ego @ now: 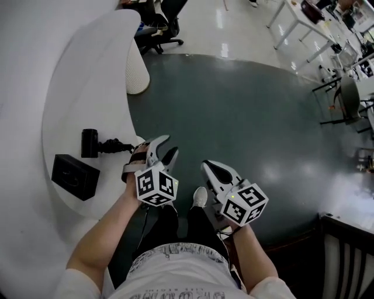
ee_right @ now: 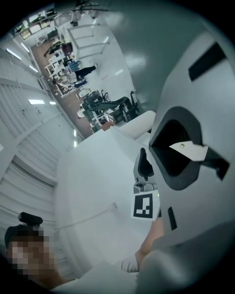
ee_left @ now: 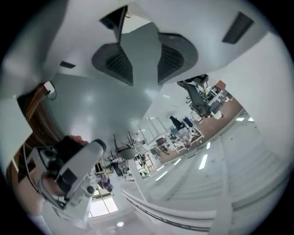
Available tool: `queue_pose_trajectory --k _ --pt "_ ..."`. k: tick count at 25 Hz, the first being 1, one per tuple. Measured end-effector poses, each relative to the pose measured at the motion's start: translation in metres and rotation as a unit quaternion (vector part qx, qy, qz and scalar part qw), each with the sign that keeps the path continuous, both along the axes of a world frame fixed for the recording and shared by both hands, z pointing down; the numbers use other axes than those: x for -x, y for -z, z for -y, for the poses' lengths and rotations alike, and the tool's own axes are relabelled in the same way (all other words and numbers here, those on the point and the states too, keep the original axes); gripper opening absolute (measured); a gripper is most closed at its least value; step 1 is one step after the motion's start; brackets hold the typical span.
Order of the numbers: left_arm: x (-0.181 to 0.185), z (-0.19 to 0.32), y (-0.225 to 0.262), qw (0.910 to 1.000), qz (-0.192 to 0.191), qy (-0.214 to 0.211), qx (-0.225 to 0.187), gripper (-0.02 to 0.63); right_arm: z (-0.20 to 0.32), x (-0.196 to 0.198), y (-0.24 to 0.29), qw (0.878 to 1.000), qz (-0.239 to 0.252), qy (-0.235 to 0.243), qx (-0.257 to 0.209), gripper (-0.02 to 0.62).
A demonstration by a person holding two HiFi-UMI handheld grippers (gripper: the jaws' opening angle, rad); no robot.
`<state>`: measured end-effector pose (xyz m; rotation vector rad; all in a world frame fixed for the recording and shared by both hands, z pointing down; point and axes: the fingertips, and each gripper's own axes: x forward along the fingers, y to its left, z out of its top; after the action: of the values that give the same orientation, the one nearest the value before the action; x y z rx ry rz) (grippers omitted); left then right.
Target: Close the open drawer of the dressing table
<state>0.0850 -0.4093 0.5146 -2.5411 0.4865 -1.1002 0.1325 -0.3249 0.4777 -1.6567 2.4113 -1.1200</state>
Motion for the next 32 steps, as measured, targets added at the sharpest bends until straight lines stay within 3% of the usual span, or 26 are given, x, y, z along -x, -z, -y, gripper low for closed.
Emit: queue_pose_trajectory --k 7,17,26,32 --pt "0.041 -0.005 0.085 0.9888 -0.135 0.063 -0.015 0.189 -0.003 0.022 0.046 0.999 -0.031 0.002 -0.038 0.009" --pt "0.115 -0.027 0.152 0.9610 -0.255 0.100 -0.037 0.185 -0.016 0.049 0.098 0.991 -0.086 0.018 -0.096 0.009" --pt "0.169 -0.046 0.162 0.9452 -0.298 0.132 -0.013 0.163 -0.016 0.079 0.119 0.988 -0.093 0.026 -0.119 0.009" --pt "0.177 -0.057 0.177 0.9434 -0.308 0.117 -0.035 0.140 -0.023 0.092 0.123 0.987 -0.097 0.024 -0.124 0.009"
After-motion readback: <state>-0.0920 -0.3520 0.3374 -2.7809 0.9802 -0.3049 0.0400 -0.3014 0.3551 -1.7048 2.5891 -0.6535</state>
